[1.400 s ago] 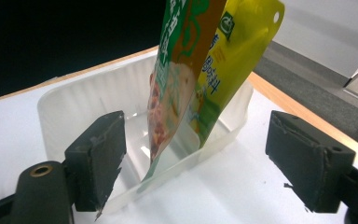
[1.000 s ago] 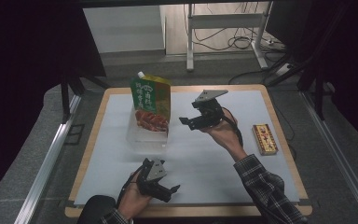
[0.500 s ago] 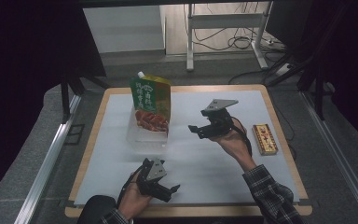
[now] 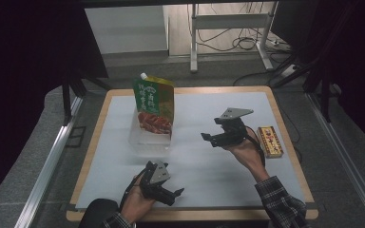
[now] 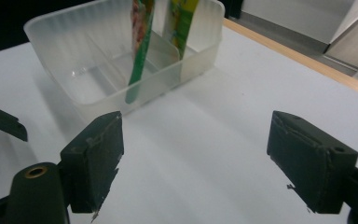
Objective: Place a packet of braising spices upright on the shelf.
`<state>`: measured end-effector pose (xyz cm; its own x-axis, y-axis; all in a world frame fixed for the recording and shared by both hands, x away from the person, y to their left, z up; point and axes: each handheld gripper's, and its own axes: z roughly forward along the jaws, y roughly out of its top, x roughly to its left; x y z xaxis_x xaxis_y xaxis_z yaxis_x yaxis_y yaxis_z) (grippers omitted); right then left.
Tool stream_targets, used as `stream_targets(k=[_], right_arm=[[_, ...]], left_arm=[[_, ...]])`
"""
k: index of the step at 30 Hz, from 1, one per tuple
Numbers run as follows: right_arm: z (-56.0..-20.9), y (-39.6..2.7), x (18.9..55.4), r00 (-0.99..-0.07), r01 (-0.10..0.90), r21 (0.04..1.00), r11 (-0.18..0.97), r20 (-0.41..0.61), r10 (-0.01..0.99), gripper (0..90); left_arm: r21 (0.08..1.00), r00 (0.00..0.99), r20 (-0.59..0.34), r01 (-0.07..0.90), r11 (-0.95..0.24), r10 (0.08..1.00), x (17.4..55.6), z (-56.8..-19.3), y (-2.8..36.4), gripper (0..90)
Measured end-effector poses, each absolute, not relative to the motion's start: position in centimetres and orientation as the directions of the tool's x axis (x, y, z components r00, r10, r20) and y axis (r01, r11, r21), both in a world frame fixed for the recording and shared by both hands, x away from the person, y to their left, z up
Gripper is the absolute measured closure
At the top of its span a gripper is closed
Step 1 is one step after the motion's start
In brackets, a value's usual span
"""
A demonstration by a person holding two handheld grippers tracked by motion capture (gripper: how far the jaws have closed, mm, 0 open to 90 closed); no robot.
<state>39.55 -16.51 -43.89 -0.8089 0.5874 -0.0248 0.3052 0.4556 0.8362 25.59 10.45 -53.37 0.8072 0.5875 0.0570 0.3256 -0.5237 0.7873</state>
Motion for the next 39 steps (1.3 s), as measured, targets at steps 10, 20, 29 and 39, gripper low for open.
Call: stream_targets(k=[10, 20, 29, 39], right_arm=[[-44.5, -18.6, 39.5, -0.774, 0.329, 0.828, 0.454, -0.039, 0.632, 18.6], [-45.3, -21.1, 39.7, -0.734, 0.357, 0.819, 0.45, -0.053, 0.677, 18.7], [-45.7, -23.5, 40.0, -0.691, 0.382, 0.82, 0.426, -0.053, 0.721, 18.6], [-46.2, -25.8, 40.4, -0.641, 0.404, 0.819, 0.408, -0.065, 0.765, 18.7]], left_arm=[[0.784, 0.806, 0.064, 0.324, -0.529, 0.589, 25.5, -53.3, 10.6, 0.0], [0.785, 0.806, 0.065, 0.322, -0.528, 0.588, 25.5, -53.3, 10.6, 0.0], [0.787, 0.808, 0.065, 0.32, -0.528, 0.586, 25.5, -53.3, 10.6, 0.0], [0.786, 0.809, 0.066, 0.319, -0.529, 0.585, 25.5, -53.3, 10.6, 0.0]])
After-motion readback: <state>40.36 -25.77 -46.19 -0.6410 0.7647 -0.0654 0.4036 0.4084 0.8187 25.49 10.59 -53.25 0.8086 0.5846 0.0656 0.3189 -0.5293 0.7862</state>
